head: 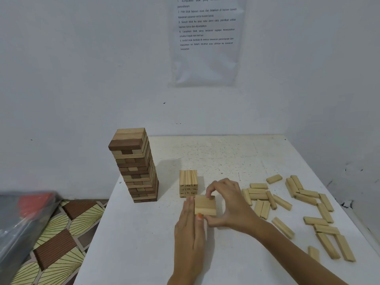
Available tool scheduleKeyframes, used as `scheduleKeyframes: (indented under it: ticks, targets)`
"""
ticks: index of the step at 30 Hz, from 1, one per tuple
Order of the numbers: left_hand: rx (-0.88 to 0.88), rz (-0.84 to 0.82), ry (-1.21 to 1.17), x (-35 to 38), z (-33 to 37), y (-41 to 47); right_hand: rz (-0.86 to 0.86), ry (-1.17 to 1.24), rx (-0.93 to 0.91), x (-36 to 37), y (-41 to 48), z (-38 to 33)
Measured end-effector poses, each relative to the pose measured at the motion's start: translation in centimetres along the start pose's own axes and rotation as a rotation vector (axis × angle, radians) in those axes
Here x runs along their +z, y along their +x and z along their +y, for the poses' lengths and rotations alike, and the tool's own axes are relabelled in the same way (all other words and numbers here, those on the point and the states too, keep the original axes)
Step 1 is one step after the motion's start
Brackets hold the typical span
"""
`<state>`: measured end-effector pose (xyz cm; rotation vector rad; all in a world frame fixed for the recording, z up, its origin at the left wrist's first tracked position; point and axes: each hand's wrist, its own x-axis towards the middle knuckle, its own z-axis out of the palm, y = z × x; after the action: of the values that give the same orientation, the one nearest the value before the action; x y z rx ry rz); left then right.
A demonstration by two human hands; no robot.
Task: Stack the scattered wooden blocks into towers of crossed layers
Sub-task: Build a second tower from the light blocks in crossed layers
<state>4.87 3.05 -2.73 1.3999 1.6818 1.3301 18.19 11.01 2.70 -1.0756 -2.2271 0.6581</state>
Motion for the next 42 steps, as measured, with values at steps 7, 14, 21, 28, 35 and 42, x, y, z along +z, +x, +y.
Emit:
scheduleKeyframes:
  ticks: [7, 14, 21, 28, 35, 42]
  targets:
    - [-0.041, 0.093, -0.254, -1.0, 2.4, 3.0, 0.003, 0.072, -0.023, -0.3, 4.0, -1.2]
    - [-0.12, 0.106, -0.352, -1.2, 2.4, 6.5, -0.014, 0.065, -0.009, -0.1, 7.6, -0.8]
    - [-0.168, 0.125, -0.33, -0.8, 1.9, 7.7, -0.041, 0.019, -0.016, 0.6, 9.1, 0.2]
    - [-0.177, 0.126, -0.29, -0.9, 1.6, 8.0, -0.05, 0.006, -0.011, 1.0, 9.3, 0.7]
    - [-0.18, 0.136, -0.266, -1.1, 1.5, 8.0, -0.071, -0.018, -0.004, 1.2, 9.2, 0.7]
    - [-0.198, 0.127, -0.267, -1.2, 1.8, 8.0, -0.071, 0.002, 0.034, 1.4, 8.8, 0.7]
